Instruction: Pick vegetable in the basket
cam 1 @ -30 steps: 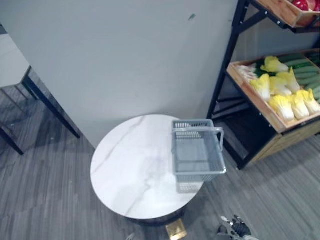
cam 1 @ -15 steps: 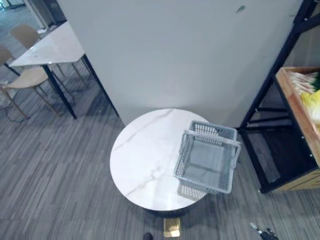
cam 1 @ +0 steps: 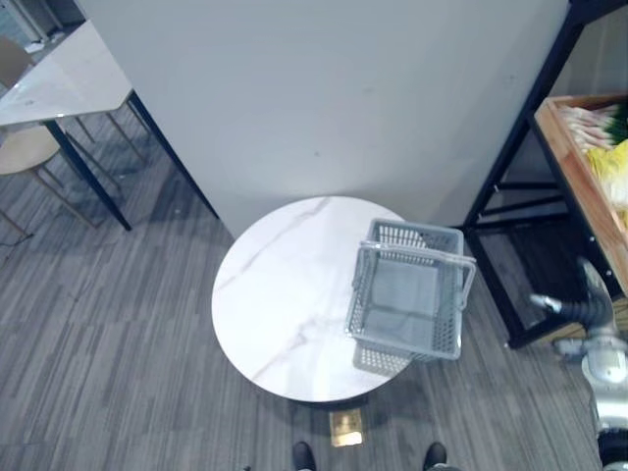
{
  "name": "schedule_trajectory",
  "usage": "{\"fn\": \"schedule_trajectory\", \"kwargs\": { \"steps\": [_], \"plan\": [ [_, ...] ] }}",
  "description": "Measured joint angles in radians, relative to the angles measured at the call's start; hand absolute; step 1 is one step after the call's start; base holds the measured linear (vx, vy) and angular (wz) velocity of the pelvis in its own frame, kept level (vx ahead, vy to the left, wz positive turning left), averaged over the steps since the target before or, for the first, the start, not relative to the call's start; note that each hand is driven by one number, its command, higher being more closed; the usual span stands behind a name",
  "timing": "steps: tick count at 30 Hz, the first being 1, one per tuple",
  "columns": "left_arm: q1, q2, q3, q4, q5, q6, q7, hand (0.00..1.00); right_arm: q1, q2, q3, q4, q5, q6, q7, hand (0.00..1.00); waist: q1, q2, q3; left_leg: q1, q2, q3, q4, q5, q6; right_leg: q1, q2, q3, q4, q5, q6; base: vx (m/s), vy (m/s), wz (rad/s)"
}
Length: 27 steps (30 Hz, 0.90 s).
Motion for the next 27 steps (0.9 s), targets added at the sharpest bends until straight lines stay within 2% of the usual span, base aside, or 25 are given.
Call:
{"fn": "schedule_trajectory", "kwargs": {
  "steps": [4, 8, 10, 15, 20, 27],
  "plan": [
    [0.000, 0.012, -0.002, -0.022, 0.000, -0.003, -0.001, 0.00, -0.108, -0.058, 0.153, -0.097, -0.107, -0.025, 0.025, 0.00, 0.016, -0.016, 0.010, -0.023, -0.001, -0.017, 0.003, 0.002, 0.001, -0.012, 0.000, -0.014, 0.000, 0.001, 0.000, 0.02, -0.012, 0.10],
    [-0.002, 0.019, 0.004, -0.040, 0.000, -0.013, -0.003, 0.00, -0.229, -0.065, 0.282, -0.095, -0.118, -0.027, 0.035, 0.00, 0.036, -0.038, 0.026, -0.044, -0.007, -0.038, 0.003, 0.006, 0.007, -0.013, -0.004, -0.035, -0.010, 0.005, 0.001, 0.02, -0.006, 0.16],
    [-0.003, 0.017, 0.007, -0.041, 0.000, -0.013, -0.002, 0.00, -0.306, -0.065, 0.342, -0.068, -0.142, -0.029, 0.048, 0.00, 0.044, -0.039, 0.036, -0.053, -0.012, -0.049, 0.003, 0.009, 0.010, -0.011, -0.007, -0.044, -0.019, 0.011, 0.000, 0.02, 0.002, 0.15],
    [-0.014, 0.014, 0.006, -0.061, 0.000, -0.014, 0.000, 0.00, -0.543, -0.078, 0.488, 0.147, -0.188, -0.028, 0.071, 0.00, 0.076, -0.040, 0.096, -0.070, -0.023, -0.064, 0.003, 0.022, 0.017, -0.011, -0.013, -0.055, -0.035, 0.028, -0.003, 0.00, 0.002, 0.08],
    [-0.042, 0.014, 0.006, -0.064, -0.001, -0.014, 0.018, 0.00, -0.630, -0.076, 0.520, 0.240, -0.226, -0.008, 0.073, 0.00, 0.093, -0.042, 0.150, -0.089, -0.029, -0.089, 0.003, 0.033, 0.020, -0.016, -0.017, -0.073, -0.037, 0.037, -0.003, -0.02, 0.004, 0.12],
    [-0.053, 0.015, 0.005, -0.069, -0.002, -0.015, 0.028, 0.00, -0.718, -0.074, 0.530, 0.350, -0.259, 0.022, 0.071, 0.00, 0.091, -0.042, 0.197, -0.119, -0.036, -0.090, 0.003, 0.047, 0.027, -0.048, -0.023, -0.068, -0.036, 0.055, -0.006, -0.01, 0.005, -0.01]
  ]
}}
